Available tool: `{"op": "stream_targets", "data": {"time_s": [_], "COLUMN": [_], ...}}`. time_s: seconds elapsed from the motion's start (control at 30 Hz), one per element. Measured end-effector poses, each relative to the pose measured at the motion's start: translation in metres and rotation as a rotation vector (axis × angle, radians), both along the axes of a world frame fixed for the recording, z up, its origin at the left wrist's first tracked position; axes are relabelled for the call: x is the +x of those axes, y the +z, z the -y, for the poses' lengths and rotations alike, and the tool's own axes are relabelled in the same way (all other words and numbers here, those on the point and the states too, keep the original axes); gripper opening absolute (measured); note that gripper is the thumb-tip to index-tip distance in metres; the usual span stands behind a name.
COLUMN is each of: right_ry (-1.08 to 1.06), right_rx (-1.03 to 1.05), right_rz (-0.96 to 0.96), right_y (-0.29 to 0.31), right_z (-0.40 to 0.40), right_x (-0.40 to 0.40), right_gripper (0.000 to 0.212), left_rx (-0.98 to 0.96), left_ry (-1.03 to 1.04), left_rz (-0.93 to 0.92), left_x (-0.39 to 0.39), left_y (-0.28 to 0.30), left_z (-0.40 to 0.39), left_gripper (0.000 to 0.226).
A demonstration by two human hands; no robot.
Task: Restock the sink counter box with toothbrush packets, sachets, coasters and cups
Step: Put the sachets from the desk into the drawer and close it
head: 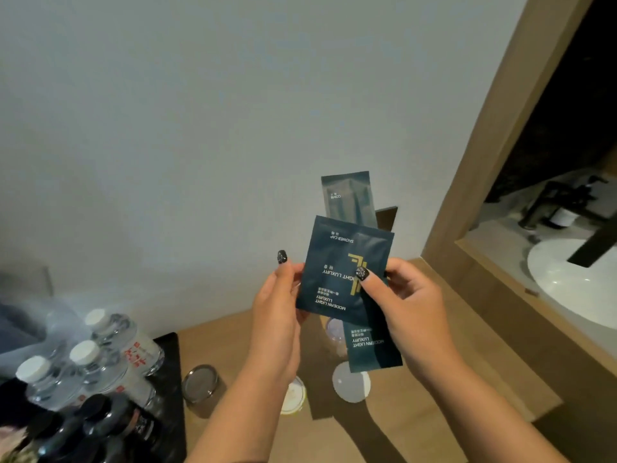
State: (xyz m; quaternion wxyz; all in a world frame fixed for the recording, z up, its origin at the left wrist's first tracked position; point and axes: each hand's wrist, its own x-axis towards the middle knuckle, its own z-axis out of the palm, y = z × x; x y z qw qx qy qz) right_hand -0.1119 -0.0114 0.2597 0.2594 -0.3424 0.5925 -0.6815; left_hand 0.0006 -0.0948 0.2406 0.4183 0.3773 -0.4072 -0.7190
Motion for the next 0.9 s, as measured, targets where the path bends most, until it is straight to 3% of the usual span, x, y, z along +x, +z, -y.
{"op": "stream_targets", "data": {"time_s": [0.2,0.3,0.43,0.63,0.77,0.9], "right_ry": [-0.022,-0.045,-0.057,-0.226,-0.29,-0.339], "right_rx": [0.086,0.102,0.123,0.025,-0.012,-0.036], "right_rz": [0.088,0.118,0.09,0.105,0.177,0.226], "right_y": [0.004,0.004,0.004,0.007,0.01,0.014], "right_z": [-0.021,-0.028,-0.041,-0.074,-0.11,-0.161], "right_x": [-0.021,-0.024,-0.029,-0.05,-0.076,-0.102], "right_gripper": [0.01,0.012,0.012,0.01,0.01,0.013], "left_rx": [0.066,0.012,-0.038,-0.151,-0.376,-0.631], "left_ry": [-0.448,-0.512,-0.457,-0.197,-0.118,-0.157], "left_rz": [-0.047,-0.03,0.02,0.046,0.135,0.221], "left_x": [-0.027,-0.035,-0.045,-0.065,-0.082,-0.109], "left_y": [0.004,0.005,0.008,0.023,0.029,0.027], "left_z": [0.015,0.0,-0.021,-0.046,-0.071,-0.113], "left_gripper": [0.031,0.02,0.019,0.023,0.053,0.035]}}
